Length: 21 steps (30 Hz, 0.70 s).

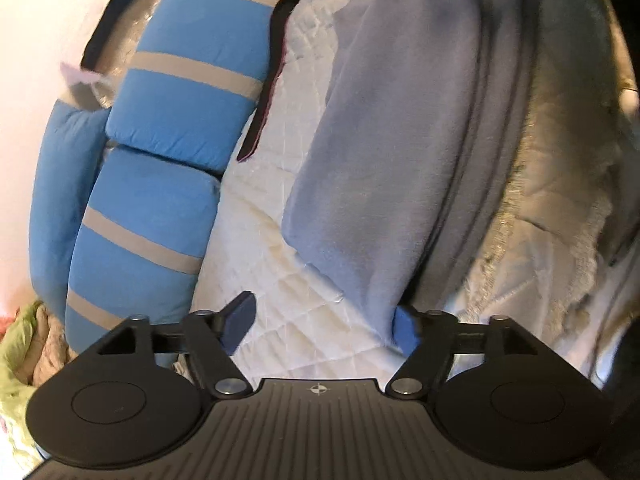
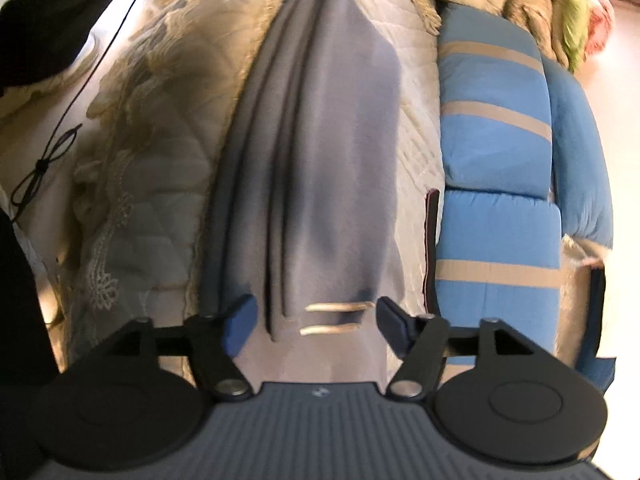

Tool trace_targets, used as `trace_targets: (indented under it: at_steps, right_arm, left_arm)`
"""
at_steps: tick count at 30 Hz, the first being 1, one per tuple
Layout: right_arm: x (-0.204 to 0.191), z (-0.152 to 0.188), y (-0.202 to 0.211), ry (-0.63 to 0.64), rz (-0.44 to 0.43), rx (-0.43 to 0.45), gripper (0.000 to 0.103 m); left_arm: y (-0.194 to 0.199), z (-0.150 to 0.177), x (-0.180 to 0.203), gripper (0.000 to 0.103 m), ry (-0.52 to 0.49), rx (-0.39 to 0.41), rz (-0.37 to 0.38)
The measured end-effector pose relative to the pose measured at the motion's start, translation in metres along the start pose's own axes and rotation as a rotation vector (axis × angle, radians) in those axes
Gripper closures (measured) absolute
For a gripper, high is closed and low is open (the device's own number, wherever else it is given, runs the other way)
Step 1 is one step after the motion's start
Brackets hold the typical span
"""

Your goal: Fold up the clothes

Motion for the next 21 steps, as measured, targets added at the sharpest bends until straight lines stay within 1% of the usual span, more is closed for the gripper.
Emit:
trace_targets:
  at_steps: [2,4,5,7,8,9,10,11,13,15,18,21]
  right_arm:
    - [0.008,0.004,0.007,-0.04,0.002,0.011,0.02]
    - [0.019,0.007,0.013,-0.103,0.007,0.037,0.018]
    - [0.026,0.008,0.015,-0.153,0.005,0.054,0.018]
    - [0.041,0.01,0.015,-0.268,-0.022,0.098,0.022]
    - [0.048,0.012,0.013,-0.332,-0.046,0.119,0.041]
    - [0.053,0.013,0.008,-0.399,-0.078,0.126,0.067]
    - [0.059,0.014,0.002,-0.465,-0.111,0.132,0.082]
    - [0.064,0.014,-0.003,-0.527,-0.144,0.141,0.09]
    - [0.068,0.011,-0.015,-0.612,-0.216,0.172,0.091]
    - [0.073,0.009,-0.028,-0.697,-0.275,0.193,0.091]
    - [0.077,0.017,-0.053,-0.789,-0.326,0.166,0.091]
    - [0.075,0.03,-0.076,-0.836,-0.373,0.121,0.089]
  left_arm:
    - [0.01,0.002,-0.004,0.019,-0.01,0.0,0.04]
    - [0.018,0.006,-0.014,0.019,0.029,0.007,0.086]
    - [0.019,0.009,-0.021,0.019,0.075,0.008,0.113]
    - [0.013,0.016,-0.039,0.019,0.219,-0.001,0.167]
    - [0.007,0.02,-0.048,0.019,0.294,-0.011,0.182]
    - [0.001,0.024,-0.057,0.019,0.369,-0.021,0.197]
    - [-0.006,0.028,-0.066,0.019,0.454,-0.029,0.213]
    - [-0.015,0.033,-0.071,0.019,0.54,-0.037,0.238]
    - [-0.032,0.041,-0.079,0.019,0.697,-0.054,0.296]
    - [-0.049,0.047,-0.081,0.019,0.825,-0.058,0.358]
    - [-0.075,0.055,-0.076,0.019,0.995,-0.067,0.48]
    - [-0.101,0.06,-0.068,0.019,1.139,-0.064,0.622]
Point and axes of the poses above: each gripper's, at about its wrist camera, not at the fingertips, and y roughly against the way its jaws point, x to its right, z to its underside, the point moved 9 cm from there along -y, roughly the way its jaws point, and after that the axes turned 6 degrees about -z, right-handed, at the moved point
